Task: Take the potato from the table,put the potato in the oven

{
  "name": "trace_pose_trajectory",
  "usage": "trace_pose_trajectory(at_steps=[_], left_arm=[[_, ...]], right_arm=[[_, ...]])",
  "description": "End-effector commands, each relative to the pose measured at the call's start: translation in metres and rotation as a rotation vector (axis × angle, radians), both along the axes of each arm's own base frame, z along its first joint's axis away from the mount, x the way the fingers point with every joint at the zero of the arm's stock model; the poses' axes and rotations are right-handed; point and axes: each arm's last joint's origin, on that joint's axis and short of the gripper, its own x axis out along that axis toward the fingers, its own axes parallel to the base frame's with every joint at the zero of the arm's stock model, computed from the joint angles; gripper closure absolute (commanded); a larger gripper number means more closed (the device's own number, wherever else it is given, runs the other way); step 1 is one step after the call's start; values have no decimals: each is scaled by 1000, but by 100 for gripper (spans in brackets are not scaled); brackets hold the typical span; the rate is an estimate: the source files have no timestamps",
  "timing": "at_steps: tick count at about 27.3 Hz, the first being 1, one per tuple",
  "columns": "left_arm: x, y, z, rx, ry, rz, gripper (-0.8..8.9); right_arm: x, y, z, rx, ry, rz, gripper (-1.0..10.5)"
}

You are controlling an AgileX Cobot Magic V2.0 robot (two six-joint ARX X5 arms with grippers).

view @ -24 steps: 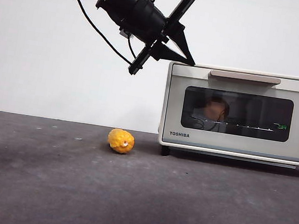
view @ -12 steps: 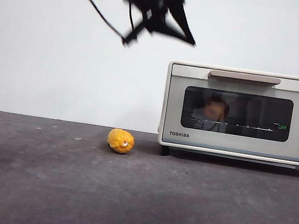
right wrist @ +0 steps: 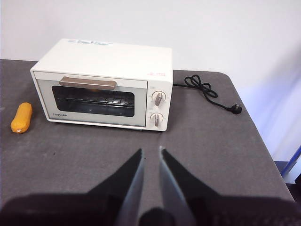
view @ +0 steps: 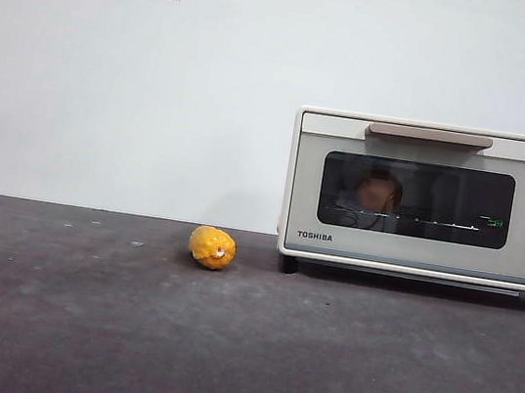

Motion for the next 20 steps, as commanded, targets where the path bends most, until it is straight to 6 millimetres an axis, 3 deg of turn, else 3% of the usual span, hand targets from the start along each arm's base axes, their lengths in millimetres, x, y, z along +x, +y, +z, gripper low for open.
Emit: trace_pose_trajectory(at_steps=[1,8,12,16,20], left_arm=[[-25,19,23,-37,-108,1,818],[-80,54,58,-141,-271,4,818],[-94,63,64,-147,-317,1,818],[-99,68,62,-11,-395,-7,818],[-106,84,49,309,-448,18,818]], right_arm=[[-1,-1,-2,-3,15,0,883],[-1,-1,-2,-3,15,0,883],[-1,-1,-2,-3,15,0,883],[-1,-1,-2,-2,15,0,883],[-1,-1,-2,-3,15,0,883]])
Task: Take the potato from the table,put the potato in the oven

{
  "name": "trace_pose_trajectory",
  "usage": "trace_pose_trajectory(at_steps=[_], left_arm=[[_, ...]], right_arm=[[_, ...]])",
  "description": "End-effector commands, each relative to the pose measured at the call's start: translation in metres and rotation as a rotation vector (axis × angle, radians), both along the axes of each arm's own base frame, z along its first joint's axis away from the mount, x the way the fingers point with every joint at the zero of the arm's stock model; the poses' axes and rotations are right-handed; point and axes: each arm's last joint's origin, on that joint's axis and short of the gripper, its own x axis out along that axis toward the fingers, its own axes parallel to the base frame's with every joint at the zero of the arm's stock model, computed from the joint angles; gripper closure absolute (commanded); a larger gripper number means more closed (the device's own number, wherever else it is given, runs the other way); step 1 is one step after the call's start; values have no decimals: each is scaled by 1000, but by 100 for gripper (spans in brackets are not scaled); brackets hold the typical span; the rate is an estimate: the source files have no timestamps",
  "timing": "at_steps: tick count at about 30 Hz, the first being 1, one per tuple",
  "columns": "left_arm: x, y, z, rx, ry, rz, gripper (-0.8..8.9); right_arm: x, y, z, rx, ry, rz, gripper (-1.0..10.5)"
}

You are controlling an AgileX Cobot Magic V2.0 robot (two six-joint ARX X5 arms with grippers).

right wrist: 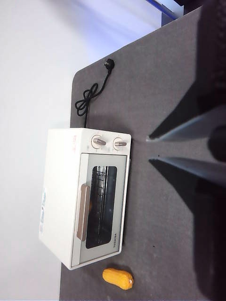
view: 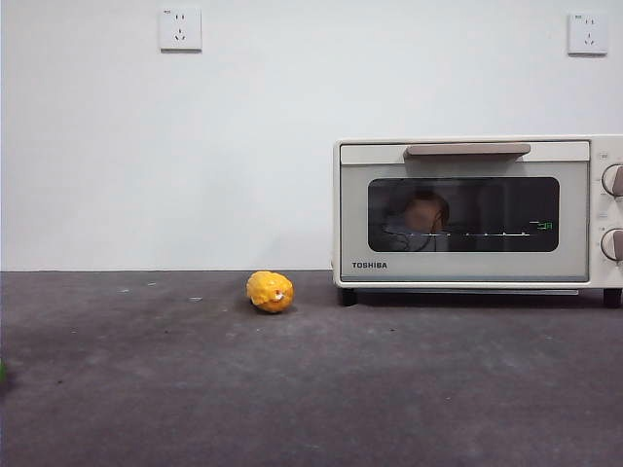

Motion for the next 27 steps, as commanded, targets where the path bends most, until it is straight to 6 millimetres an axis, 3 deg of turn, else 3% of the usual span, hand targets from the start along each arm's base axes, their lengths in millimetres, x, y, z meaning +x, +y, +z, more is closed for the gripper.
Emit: trace_pose_trajectory(at_steps=[1,5,8,12,19,27], left_arm=[[-5,13,-12,281,-101,22,818],[-11,28,-38,206,-131,53,818],[-16,42,-72,113,-164,172,818],[-22,55,-123,135,-238,326,818],[-27,65,-210,122,-226,411,818],[-28,69,-285,100,-183,459,818]], right_arm=[[-1,-1,-2,-3,15,0,883],[-1,-1,-2,-3,15,0,883],[-1,-1,-2,-3,15,0,883],[-1,-1,-2,-3,15,0,883],[-1,-1,-2,-3,15,0,883],[-1,-1,-2,-3,15,0,883]])
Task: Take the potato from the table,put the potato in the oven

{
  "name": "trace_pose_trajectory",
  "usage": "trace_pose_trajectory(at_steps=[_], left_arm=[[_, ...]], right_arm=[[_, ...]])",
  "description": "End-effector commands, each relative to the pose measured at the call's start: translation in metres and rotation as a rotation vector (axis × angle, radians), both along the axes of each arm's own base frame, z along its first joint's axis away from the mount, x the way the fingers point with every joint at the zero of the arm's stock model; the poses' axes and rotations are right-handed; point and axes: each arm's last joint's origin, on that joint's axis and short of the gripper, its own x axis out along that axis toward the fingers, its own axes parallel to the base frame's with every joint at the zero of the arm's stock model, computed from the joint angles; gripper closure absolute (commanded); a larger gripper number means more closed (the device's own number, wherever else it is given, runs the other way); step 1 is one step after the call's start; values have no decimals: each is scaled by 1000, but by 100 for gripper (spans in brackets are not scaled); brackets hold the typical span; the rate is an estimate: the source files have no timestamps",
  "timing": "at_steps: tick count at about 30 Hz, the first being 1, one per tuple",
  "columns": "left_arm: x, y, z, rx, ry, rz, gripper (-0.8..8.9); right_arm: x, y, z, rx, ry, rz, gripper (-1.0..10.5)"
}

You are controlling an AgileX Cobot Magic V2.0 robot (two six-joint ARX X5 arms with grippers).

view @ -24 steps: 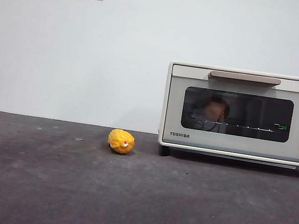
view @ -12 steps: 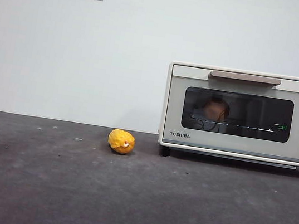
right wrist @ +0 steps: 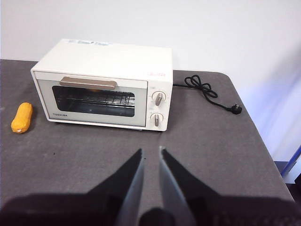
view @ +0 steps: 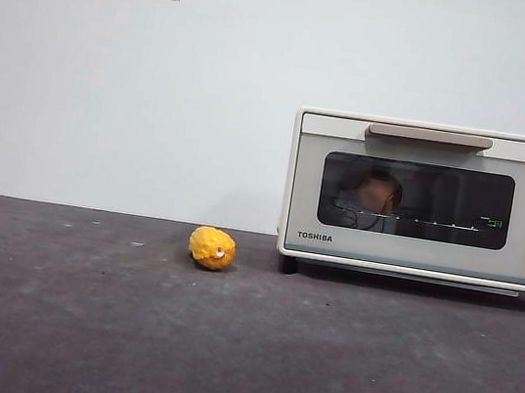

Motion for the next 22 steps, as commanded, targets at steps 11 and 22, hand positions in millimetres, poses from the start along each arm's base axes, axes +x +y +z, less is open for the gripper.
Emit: trace_pose_trajectory(at_steps=[11,22], left_arm=[[3,2,-75,-101,89,32,818],[2,8,-81,-99,155,115,817]], right_arm=[[-1,-1,-2,-3,15,0,883],[-1,-1,-2,-2,15,0,883]])
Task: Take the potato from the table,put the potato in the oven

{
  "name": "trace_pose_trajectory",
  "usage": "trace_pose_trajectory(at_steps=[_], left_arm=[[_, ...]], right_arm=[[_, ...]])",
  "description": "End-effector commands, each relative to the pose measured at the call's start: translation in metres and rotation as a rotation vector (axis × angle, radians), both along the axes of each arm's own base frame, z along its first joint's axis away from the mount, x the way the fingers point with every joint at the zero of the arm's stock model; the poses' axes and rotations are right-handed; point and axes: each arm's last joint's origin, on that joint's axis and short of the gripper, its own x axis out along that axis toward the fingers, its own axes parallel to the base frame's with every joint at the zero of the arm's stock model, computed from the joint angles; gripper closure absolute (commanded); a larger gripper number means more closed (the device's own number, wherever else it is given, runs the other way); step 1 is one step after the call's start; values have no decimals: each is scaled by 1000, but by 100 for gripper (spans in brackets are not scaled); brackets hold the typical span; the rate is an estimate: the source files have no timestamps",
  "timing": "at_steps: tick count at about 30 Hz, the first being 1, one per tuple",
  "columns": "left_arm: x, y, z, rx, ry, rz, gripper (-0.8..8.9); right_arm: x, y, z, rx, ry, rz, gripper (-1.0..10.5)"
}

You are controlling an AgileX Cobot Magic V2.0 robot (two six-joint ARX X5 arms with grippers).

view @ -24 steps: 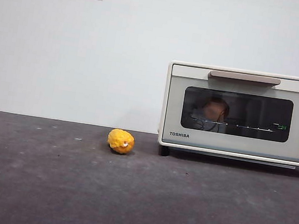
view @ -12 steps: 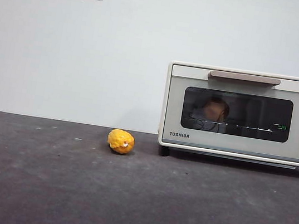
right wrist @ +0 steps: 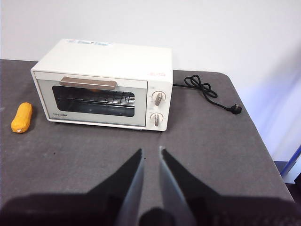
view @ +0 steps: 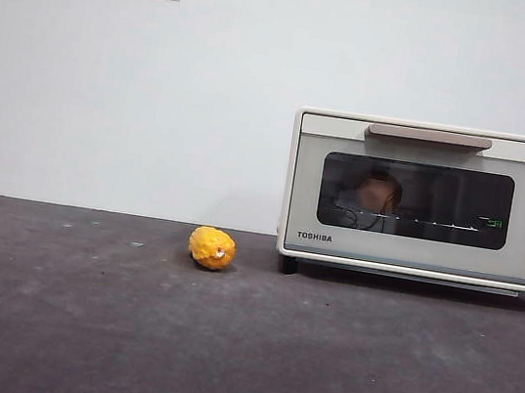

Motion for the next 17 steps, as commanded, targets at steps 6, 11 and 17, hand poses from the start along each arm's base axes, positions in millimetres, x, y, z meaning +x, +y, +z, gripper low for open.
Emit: trace_pose_trajectory(at_steps=[6,11,17], left_arm=[[1,1,-2,-11,-8,14,817],[1,1,-3,-12,3,14,817],[1,1,-3,-12,8,14,817]], right_arm=[[-1,-1,-2,-2,15,0,883],[-1,-1,-2,-3,15,0,883],[-1,-1,-2,-3,15,0,883]])
